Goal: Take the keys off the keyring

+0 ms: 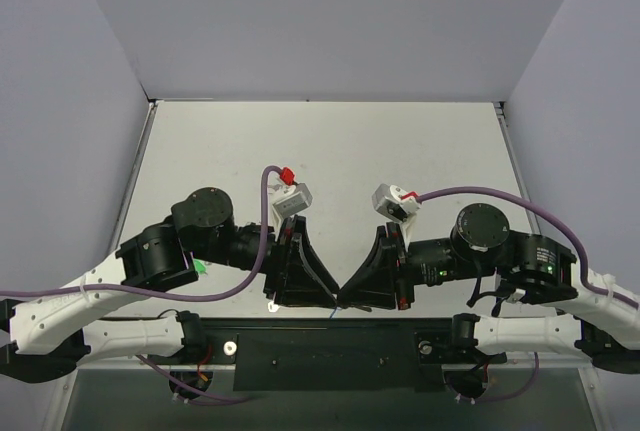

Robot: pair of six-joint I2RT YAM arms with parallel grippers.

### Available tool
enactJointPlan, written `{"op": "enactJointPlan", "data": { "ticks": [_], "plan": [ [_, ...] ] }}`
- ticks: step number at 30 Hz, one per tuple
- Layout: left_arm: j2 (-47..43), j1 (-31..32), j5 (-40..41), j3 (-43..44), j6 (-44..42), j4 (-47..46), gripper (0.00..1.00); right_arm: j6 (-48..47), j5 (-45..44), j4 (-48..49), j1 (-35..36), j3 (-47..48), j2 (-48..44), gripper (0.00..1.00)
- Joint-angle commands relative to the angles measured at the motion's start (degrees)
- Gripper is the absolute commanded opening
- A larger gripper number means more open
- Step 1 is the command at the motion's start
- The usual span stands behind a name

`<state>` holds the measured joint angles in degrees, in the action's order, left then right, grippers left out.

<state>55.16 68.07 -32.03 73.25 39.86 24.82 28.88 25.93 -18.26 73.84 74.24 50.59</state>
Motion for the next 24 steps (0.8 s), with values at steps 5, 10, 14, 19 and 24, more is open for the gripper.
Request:
{"op": "enactJointPlan", "data": {
  "ticks": [5, 10, 14, 19, 24],
  "plan": [
    [-0.58, -0.13, -3.12, -0.57, 0.75, -5.48, 0.40, -0.23, 0.08, 3.32, -0.98, 2.05, 0.21, 0.00],
    [-0.75, -0.13, -3.56, -0.83, 1.10, -5.66, 0.31, -0.23, 0.00, 3.32, -1.33, 2.40, 0.21, 0.00],
    [-0.93, -0.13, -3.92, -1.09, 1.54, -6.27, 0.27, -0.23, -0.27, 3.23, -1.42, 2.58, 0.04, 0.00],
    [-1.10, -0.13, -4.09, -1.09, 2.15, -7.06, 0.19, -0.32, -0.27, 3.14, -1.42, 2.84, 0.48, 0.00],
    [-1.63, -0.05, -3.92, -2.15, 3.03, -8.38, 0.01, -0.32, -0.36, 3.23, -1.42, 3.02, 0.65, 0.00]
  ]
}}
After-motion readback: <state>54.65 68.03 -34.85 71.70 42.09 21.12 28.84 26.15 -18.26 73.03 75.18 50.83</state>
